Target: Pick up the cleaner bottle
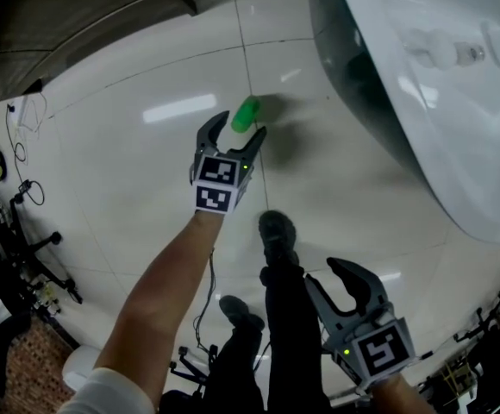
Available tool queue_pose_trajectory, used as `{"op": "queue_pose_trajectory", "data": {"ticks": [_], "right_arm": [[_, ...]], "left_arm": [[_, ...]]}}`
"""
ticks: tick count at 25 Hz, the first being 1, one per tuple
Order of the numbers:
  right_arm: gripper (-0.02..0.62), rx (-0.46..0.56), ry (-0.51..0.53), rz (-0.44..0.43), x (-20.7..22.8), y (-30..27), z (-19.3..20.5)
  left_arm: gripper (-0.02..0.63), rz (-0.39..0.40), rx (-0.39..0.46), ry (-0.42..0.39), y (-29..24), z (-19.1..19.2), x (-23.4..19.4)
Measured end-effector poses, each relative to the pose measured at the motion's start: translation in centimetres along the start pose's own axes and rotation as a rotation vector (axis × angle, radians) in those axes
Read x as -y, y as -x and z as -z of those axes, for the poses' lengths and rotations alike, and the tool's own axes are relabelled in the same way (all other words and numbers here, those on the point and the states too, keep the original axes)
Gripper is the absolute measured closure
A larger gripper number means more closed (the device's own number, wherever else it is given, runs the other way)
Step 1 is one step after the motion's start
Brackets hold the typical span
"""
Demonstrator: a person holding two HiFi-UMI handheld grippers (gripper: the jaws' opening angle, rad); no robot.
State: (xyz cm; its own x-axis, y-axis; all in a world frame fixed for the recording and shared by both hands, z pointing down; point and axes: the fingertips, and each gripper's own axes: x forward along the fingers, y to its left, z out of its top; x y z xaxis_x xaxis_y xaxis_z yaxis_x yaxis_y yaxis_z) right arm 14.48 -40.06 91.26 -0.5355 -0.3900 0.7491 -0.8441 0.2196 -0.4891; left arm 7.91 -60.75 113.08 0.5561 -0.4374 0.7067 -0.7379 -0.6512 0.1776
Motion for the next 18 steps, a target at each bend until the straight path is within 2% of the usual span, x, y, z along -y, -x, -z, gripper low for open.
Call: {"op": "queue_pose_trajectory", "data": {"ticks": [13,18], "right_arm": [[0.44,-0.036,-0.012,0.015,2.6,-1.1,0.8],[0.44,-0.046,-0.009,0.024,3.6,-1.2,1.4]], "left_arm": [[0.287,-0.009,0.021,-0.101,-5.7,-0.2,-0.1],[0.29,-0.029,0.007,-0.102,-6.5,0.7,-0.6]]}}
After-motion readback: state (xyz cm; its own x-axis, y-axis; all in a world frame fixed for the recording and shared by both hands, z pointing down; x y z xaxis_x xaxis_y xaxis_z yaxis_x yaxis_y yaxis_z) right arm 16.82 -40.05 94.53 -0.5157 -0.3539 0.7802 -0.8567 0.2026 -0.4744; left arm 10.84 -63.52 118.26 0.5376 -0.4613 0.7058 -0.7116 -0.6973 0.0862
